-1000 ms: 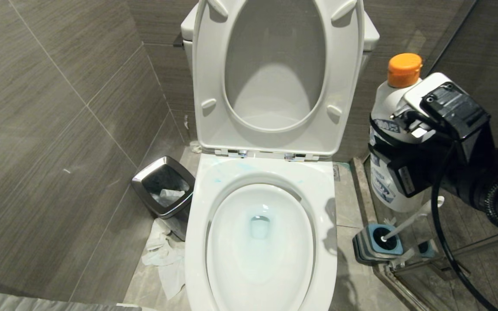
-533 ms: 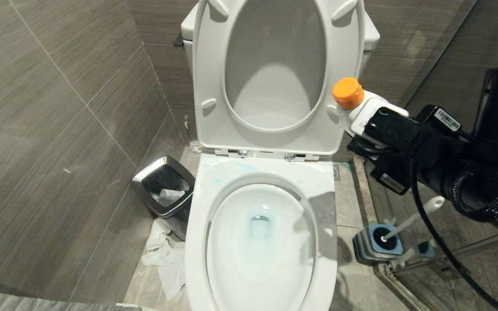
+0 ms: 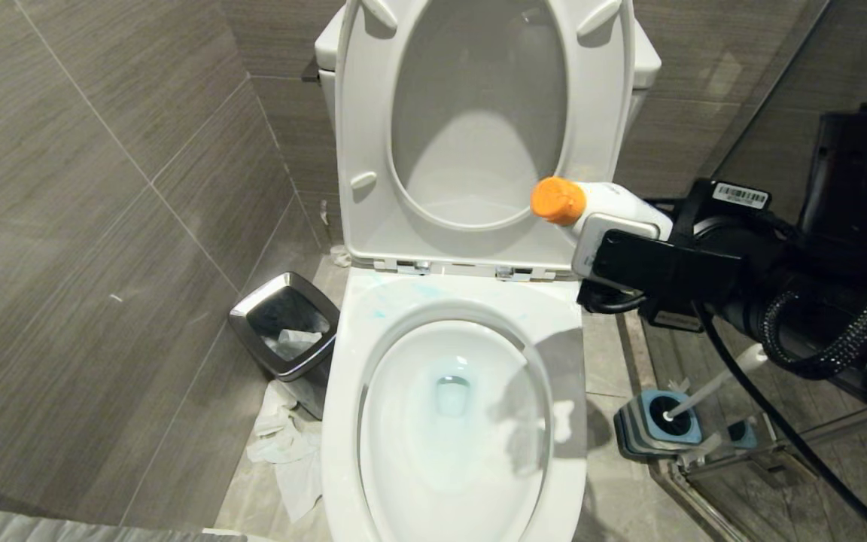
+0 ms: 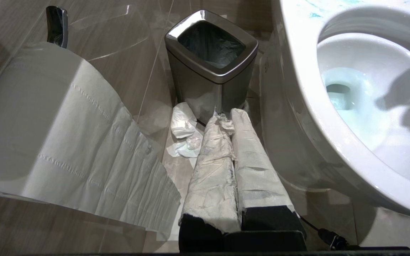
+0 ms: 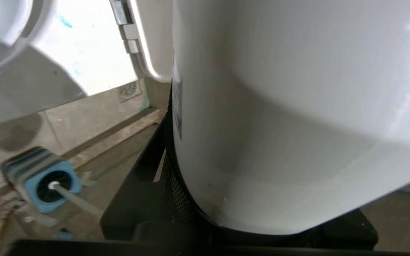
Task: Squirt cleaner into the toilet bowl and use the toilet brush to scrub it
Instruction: Pour in the cleaning agent
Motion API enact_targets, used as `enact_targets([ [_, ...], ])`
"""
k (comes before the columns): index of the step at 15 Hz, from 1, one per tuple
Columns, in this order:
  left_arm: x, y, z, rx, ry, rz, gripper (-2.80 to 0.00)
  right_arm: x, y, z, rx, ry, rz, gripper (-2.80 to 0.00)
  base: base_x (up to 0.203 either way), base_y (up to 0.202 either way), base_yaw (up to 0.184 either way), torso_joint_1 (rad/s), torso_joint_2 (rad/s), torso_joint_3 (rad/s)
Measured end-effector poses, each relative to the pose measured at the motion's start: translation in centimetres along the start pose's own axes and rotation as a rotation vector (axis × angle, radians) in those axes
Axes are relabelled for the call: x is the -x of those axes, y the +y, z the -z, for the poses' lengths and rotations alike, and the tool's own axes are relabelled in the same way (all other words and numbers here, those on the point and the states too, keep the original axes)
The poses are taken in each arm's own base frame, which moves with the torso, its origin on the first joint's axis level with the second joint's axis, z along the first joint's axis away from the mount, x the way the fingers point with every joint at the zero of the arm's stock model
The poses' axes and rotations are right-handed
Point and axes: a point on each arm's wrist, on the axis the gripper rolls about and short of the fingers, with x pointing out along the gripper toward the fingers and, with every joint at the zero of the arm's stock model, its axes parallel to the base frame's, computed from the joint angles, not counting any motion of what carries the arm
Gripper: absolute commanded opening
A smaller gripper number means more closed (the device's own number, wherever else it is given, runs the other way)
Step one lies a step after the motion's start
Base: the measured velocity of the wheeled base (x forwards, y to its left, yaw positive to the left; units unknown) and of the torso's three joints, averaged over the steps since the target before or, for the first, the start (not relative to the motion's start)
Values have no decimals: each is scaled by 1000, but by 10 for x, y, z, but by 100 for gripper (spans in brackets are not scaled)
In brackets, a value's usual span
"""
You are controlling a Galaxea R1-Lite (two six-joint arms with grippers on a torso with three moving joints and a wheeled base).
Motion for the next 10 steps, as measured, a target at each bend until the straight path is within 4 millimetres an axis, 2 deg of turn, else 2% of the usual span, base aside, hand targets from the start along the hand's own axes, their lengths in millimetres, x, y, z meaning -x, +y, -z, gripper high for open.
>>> enact_targets([
  [6,0,0,0,0,0,0,-280,-21,-8,-31,242,-39,31,-280,0,0,0,0,0,0],
  [10,0,0,0,0,0,0,-280,-34,-11,-44,454,-35,49,-280,0,0,0,0,0,0],
])
